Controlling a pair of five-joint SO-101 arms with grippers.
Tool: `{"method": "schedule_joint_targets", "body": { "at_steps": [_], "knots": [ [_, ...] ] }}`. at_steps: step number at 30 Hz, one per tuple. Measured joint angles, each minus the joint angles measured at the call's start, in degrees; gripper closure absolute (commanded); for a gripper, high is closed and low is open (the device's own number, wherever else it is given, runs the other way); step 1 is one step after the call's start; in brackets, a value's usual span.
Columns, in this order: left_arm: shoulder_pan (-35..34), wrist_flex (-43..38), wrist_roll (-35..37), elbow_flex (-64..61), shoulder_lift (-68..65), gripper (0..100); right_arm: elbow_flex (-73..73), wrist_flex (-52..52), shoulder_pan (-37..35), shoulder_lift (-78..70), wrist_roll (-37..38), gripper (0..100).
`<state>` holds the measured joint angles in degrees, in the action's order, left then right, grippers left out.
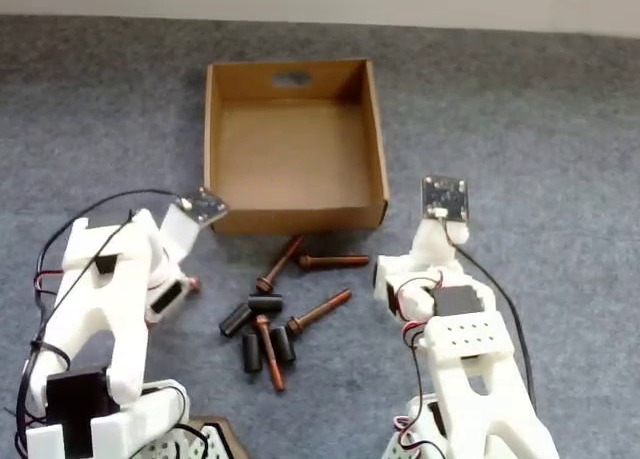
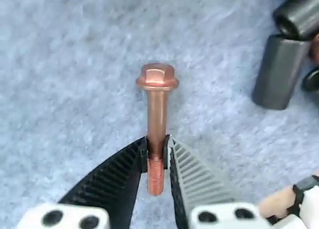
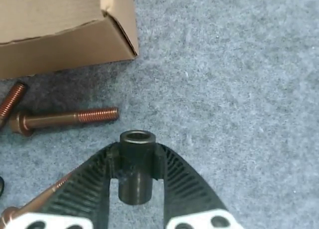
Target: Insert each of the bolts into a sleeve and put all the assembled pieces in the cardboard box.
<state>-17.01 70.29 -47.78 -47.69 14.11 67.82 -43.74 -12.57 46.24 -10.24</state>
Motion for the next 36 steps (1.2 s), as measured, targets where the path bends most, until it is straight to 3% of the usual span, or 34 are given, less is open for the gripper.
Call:
{"method": "schedule_joint_targets", "body": {
  "at_steps": [7,13,28,30,33,36],
  "knots": [
    [4.31,0.00,1.93,0.00,-0.09,93,0.00,0.00,0.00,0.00,0.00,99.2],
    [8.09,-7.30,8.00,0.00,-0.09,82,0.00,0.00,0.00,0.00,0.00,99.2],
    [11.08,-19.43,8.44,-6.51,0.18,82,0.00,0.00,0.00,0.00,0.00,99.2],
    [11.60,-19.78,8.44,-6.51,0.18,85,0.00,0.00,0.00,0.00,0.00,99.2],
    [12.31,-19.87,8.44,-6.59,0.18,99,0.00,0.00,0.00,0.00,0.00,99.2],
    [14.86,-19.78,8.53,-7.03,0.09,97,0.00,0.00,0.00,0.00,0.00,99.2]
  ]
}}
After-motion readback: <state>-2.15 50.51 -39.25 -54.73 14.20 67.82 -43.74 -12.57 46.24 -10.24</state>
